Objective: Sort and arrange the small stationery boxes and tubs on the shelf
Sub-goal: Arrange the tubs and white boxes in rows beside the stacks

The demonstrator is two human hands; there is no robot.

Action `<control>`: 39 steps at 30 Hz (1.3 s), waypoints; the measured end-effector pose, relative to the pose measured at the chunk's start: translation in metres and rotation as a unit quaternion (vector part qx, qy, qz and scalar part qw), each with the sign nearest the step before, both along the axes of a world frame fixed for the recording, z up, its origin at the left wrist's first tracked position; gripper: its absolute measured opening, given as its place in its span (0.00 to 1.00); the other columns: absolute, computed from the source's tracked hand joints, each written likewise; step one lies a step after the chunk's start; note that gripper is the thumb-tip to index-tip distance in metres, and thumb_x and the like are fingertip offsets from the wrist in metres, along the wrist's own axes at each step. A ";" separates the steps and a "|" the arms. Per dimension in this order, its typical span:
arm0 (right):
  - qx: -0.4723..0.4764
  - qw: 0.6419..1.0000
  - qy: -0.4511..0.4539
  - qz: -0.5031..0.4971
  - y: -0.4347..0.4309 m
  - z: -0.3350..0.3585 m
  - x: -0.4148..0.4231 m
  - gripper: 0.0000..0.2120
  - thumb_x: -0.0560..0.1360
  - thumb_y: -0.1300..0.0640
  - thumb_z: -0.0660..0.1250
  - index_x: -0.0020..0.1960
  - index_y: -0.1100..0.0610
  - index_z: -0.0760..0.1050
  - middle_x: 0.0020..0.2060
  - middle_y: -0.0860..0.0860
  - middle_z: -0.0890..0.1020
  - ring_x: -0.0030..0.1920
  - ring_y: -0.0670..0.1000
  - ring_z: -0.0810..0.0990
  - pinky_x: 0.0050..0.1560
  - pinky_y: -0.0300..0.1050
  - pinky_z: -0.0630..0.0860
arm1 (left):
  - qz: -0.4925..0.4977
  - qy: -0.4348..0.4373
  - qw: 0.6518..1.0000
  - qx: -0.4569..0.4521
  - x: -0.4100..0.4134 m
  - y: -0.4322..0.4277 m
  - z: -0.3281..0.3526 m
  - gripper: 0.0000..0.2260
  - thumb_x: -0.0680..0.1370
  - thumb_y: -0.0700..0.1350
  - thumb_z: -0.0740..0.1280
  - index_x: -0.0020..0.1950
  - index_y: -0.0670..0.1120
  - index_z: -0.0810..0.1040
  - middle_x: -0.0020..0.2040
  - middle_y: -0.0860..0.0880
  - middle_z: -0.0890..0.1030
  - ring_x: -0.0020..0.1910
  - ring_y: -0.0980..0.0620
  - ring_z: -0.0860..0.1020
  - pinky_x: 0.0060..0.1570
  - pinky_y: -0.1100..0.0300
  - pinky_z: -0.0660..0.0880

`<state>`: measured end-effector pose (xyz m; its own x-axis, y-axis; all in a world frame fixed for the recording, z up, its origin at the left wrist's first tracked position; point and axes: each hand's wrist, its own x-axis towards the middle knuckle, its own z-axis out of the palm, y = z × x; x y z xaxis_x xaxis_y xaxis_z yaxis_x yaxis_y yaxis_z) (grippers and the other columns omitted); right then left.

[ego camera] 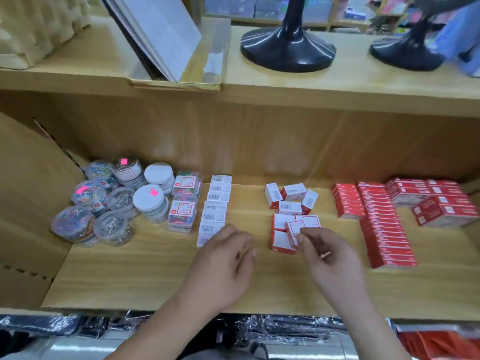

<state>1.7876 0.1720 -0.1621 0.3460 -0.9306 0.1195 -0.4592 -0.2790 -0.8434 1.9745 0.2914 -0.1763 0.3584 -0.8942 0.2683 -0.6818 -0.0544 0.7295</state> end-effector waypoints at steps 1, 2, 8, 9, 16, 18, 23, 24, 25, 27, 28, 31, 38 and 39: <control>-0.021 0.999 0.027 -0.011 -0.007 -0.001 -0.009 0.10 0.75 0.59 0.74 0.47 0.43 0.80 0.38 0.43 0.82 0.38 0.42 0.79 0.37 0.33 0.71 | -0.021 -0.010 0.999 0.024 -0.009 -0.017 0.000 0.10 0.77 0.50 0.67 0.58 0.56 0.77 0.48 0.56 0.74 0.41 0.57 0.78 0.42 0.57 0.77; -0.036 0.997 0.060 -0.012 -0.013 -0.002 -0.017 0.09 0.75 0.56 0.73 0.50 0.43 0.80 0.40 0.43 0.81 0.38 0.42 0.79 0.36 0.36 0.72 | -0.035 -0.032 0.997 0.056 -0.017 -0.034 -0.003 0.13 0.76 0.52 0.67 0.61 0.56 0.75 0.51 0.55 0.73 0.45 0.54 0.79 0.44 0.55 0.78; -0.090 0.954 0.286 0.021 -0.036 -0.011 -0.008 0.24 0.72 0.30 0.63 0.55 0.48 0.78 0.45 0.45 0.70 0.47 0.52 0.80 0.39 0.49 0.78 | 0.036 -0.059 0.988 0.141 -0.051 -0.079 -0.029 0.22 0.71 0.62 0.67 0.61 0.53 0.72 0.55 0.53 0.76 0.56 0.49 0.77 0.49 0.53 0.76; -0.090 0.946 0.309 0.029 -0.039 -0.014 -0.005 0.24 0.72 0.31 0.64 0.55 0.48 0.79 0.46 0.46 0.70 0.49 0.53 0.79 0.40 0.49 0.77 | 0.046 -0.034 0.991 0.122 -0.054 -0.078 -0.032 0.21 0.71 0.60 0.68 0.60 0.52 0.72 0.54 0.53 0.77 0.55 0.49 0.78 0.49 0.53 0.76; -0.088 0.973 0.188 0.105 -0.043 -0.015 -0.018 0.18 0.68 0.40 0.73 0.56 0.43 0.81 0.50 0.41 0.75 0.48 0.49 0.80 0.42 0.49 0.78 | 0.078 0.044 0.989 0.122 -0.047 -0.041 -0.035 0.23 0.64 0.61 0.77 0.55 0.53 0.80 0.49 0.59 0.71 0.44 0.61 0.76 0.47 0.62 0.75; -0.064 0.977 0.156 0.127 -0.038 -0.012 -0.017 0.19 0.68 0.45 0.78 0.57 0.43 0.79 0.53 0.40 0.79 0.47 0.48 0.81 0.44 0.49 0.79 | 0.079 0.059 0.989 0.114 -0.045 -0.023 -0.034 0.20 0.64 0.57 0.79 0.51 0.56 0.78 0.49 0.59 0.72 0.43 0.61 0.76 0.44 0.62 0.74; 0.011 0.984 0.065 0.166 -0.014 -0.038 0.002 0.25 0.63 0.59 0.82 0.54 0.44 0.76 0.48 0.37 0.76 0.43 0.48 0.77 0.45 0.49 0.77 | 0.087 -0.061 0.991 0.082 -0.042 0.018 -0.022 0.17 0.72 0.39 0.74 0.52 0.57 0.73 0.52 0.60 0.73 0.43 0.59 0.76 0.40 0.63 0.71; 0.019 0.985 0.057 0.162 -0.009 -0.044 0.005 0.25 0.63 0.61 0.82 0.52 0.45 0.75 0.47 0.37 0.75 0.44 0.49 0.77 0.45 0.49 0.77 | 0.079 -0.075 0.991 0.077 -0.042 0.025 -0.021 0.18 0.71 0.37 0.73 0.53 0.56 0.73 0.54 0.60 0.73 0.47 0.58 0.77 0.42 0.64 0.72; 0.025 0.986 0.047 0.159 -0.004 -0.048 0.007 0.24 0.63 0.63 0.81 0.51 0.45 0.74 0.46 0.37 0.74 0.44 0.48 0.77 0.45 0.48 0.76 | 0.071 -0.066 0.993 0.073 -0.041 0.031 -0.022 0.18 0.71 0.37 0.73 0.53 0.54 0.74 0.57 0.59 0.73 0.50 0.57 0.78 0.45 0.64 0.74; 0.026 0.987 0.028 0.159 0.002 -0.057 0.009 0.23 0.65 0.65 0.80 0.49 0.45 0.73 0.45 0.39 0.76 0.44 0.46 0.77 0.45 0.45 0.75 | 0.060 -0.017 0.996 0.069 -0.039 0.042 -0.027 0.16 0.70 0.42 0.77 0.53 0.53 0.76 0.64 0.59 0.72 0.55 0.58 0.79 0.52 0.64 0.76; 0.026 0.986 0.023 0.162 0.005 -0.060 0.010 0.22 0.66 0.65 0.79 0.49 0.45 0.73 0.45 0.39 0.77 0.44 0.45 0.78 0.44 0.44 0.75 | 0.063 0.012 0.996 0.068 -0.038 0.046 -0.029 0.17 0.69 0.45 0.79 0.53 0.53 0.77 0.66 0.58 0.71 0.56 0.59 0.79 0.53 0.65 0.75; 0.089 0.981 -0.023 0.169 0.008 -0.065 0.009 0.22 0.68 0.65 0.79 0.52 0.45 0.75 0.44 0.41 0.82 0.42 0.45 0.81 0.43 0.43 0.78 | 0.093 0.110 0.988 0.055 -0.034 0.051 -0.035 0.16 0.71 0.47 0.79 0.55 0.52 0.79 0.63 0.59 0.74 0.52 0.54 0.81 0.46 0.64 0.75; 0.165 0.974 -0.069 0.142 0.004 -0.072 -0.005 0.21 0.70 0.63 0.78 0.58 0.46 0.80 0.36 0.53 0.81 0.35 0.56 0.76 0.37 0.45 0.72 | 0.041 0.113 0.989 0.082 -0.019 0.036 -0.038 0.15 0.71 0.55 0.77 0.54 0.52 0.83 0.55 0.57 0.76 0.55 0.55 0.79 0.57 0.61 0.75; 0.167 0.973 -0.077 0.137 0.005 -0.071 -0.004 0.20 0.70 0.63 0.78 0.57 0.47 0.80 0.35 0.54 0.81 0.34 0.53 0.76 0.36 0.44 0.72 | 0.048 0.120 0.988 0.087 -0.019 0.038 -0.038 0.14 0.70 0.54 0.78 0.52 0.55 0.80 0.52 0.57 0.78 0.51 0.55 0.79 0.52 0.60 0.76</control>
